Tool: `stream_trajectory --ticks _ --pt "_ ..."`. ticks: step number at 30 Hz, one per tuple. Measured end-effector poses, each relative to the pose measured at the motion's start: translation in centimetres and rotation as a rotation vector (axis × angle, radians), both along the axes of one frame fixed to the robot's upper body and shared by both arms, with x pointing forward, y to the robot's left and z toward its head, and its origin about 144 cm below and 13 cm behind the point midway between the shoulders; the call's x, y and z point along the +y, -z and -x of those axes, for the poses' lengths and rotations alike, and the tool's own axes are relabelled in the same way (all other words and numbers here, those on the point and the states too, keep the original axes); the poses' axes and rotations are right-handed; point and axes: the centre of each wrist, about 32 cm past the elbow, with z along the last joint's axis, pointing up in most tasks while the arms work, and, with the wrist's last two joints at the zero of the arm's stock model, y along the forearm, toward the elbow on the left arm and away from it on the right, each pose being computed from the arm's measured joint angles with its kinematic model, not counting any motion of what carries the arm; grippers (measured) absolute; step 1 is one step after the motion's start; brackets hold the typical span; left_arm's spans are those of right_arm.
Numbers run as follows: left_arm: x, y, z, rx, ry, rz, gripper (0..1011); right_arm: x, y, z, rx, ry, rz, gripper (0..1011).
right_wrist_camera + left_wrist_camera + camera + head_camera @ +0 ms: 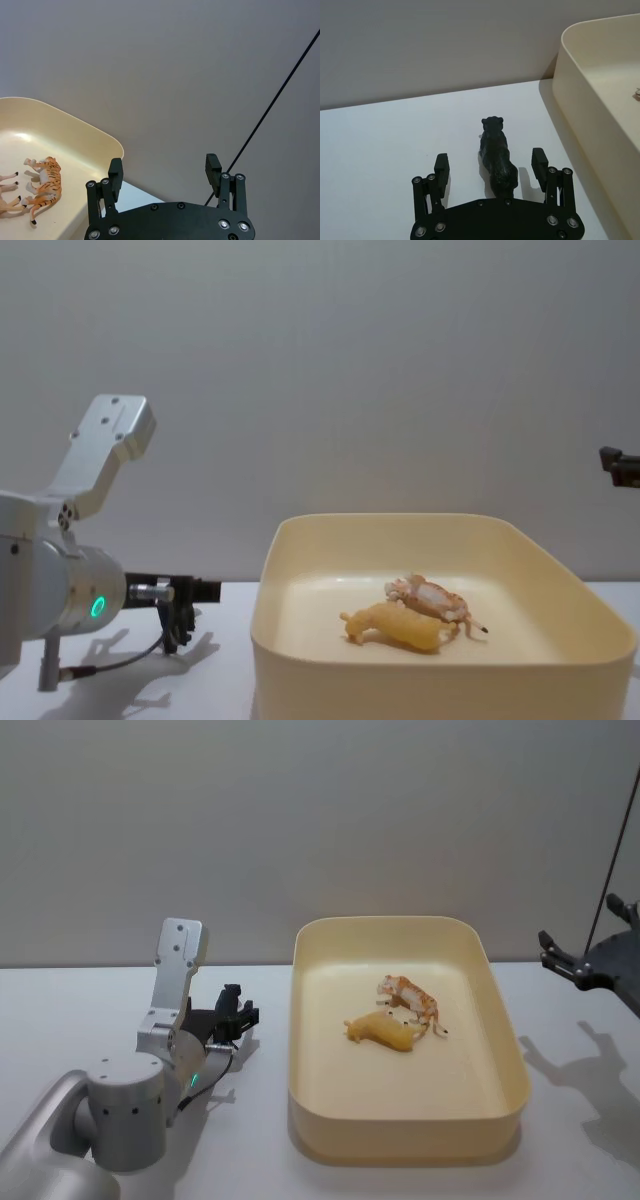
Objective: Pick up the toy alternately with two hands and place it into the central storage box.
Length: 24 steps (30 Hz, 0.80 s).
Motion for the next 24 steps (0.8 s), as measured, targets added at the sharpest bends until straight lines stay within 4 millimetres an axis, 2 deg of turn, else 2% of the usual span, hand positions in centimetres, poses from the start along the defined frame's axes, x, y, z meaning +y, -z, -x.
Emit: stream_trajectory --ticks 17,24 --pt "0.7 1.4 -1.2 0.029 -0.019 -0.007 1002 0.0 0.0 0.0 0.000 0.000 0.000 1001" --pt "0.8 1.6 -1.4 0.033 -0.021 -0.008 858 0.0 0.0 0.0 0.000 0.000 0.000 1001"
